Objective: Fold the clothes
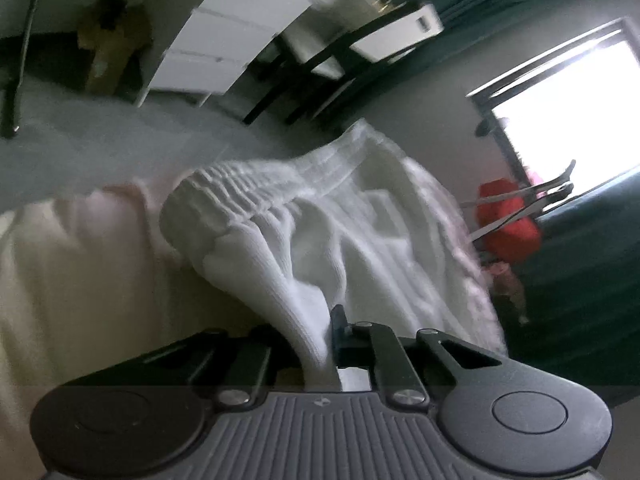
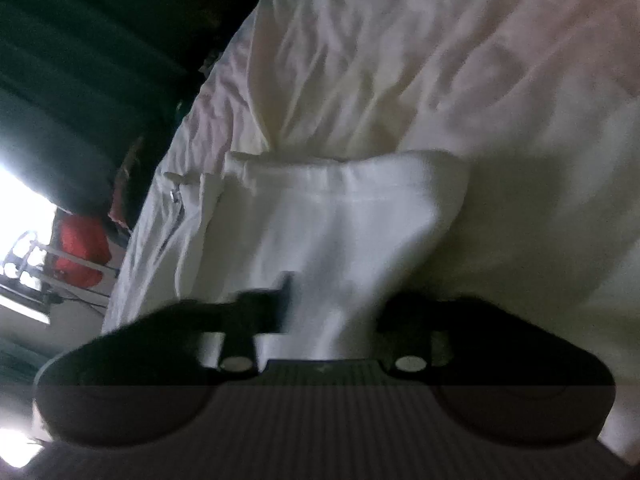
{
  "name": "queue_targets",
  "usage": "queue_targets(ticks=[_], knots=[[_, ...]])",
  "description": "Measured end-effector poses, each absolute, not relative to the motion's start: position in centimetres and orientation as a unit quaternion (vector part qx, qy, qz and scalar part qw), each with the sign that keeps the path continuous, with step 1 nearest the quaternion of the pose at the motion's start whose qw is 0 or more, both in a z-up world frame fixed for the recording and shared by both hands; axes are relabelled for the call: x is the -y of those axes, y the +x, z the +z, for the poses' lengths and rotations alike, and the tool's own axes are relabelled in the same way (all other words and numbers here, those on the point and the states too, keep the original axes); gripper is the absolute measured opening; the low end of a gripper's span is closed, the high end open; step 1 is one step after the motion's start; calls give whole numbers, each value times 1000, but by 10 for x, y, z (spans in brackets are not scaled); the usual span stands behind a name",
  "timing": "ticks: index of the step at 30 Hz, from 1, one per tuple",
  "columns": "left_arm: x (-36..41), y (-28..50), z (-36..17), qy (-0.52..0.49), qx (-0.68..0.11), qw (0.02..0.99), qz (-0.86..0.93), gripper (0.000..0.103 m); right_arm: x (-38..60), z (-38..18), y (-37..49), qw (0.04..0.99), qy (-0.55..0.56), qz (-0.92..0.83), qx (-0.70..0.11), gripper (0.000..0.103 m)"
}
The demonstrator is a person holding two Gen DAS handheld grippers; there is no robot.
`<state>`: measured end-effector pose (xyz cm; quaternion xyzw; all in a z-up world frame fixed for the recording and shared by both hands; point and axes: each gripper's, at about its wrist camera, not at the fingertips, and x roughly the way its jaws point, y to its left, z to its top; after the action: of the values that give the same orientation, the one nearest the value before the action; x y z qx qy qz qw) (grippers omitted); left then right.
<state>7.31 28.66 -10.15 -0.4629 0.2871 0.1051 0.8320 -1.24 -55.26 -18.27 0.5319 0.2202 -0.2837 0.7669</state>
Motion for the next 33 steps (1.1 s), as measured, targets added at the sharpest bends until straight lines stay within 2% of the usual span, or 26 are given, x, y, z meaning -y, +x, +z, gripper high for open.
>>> queue_targets(ticks=[3,6,12,16,20,25,29,33], knots=[[-284,62,-86,-467,-247,843,101,8,552,-170,-27,776,545,-265,-174,6],[-277,49,-69,-451,-217,859,109,7,545,-144,-44,802,534,-241,-116,6],[-269,57,-32,-385,-198,895,106,7,533,-103,-42,821,510,-238,-96,6],[-258,88,-13,-371,-196,900,116,7,533,-69,-12,855,454,-229,-103,6],[-245,143,5,-341,-196,910,132,8,536,-42,43,875,416,-219,-113,6],[-226,249,18,-309,-206,917,146,8,548,-32,145,887,375,-240,-122,6],[-199,347,9,-284,-219,919,166,8,560,-50,232,887,352,-266,-141,6],[-174,426,-21,-249,-250,916,190,9,567,-82,303,891,310,-285,-172,6]])
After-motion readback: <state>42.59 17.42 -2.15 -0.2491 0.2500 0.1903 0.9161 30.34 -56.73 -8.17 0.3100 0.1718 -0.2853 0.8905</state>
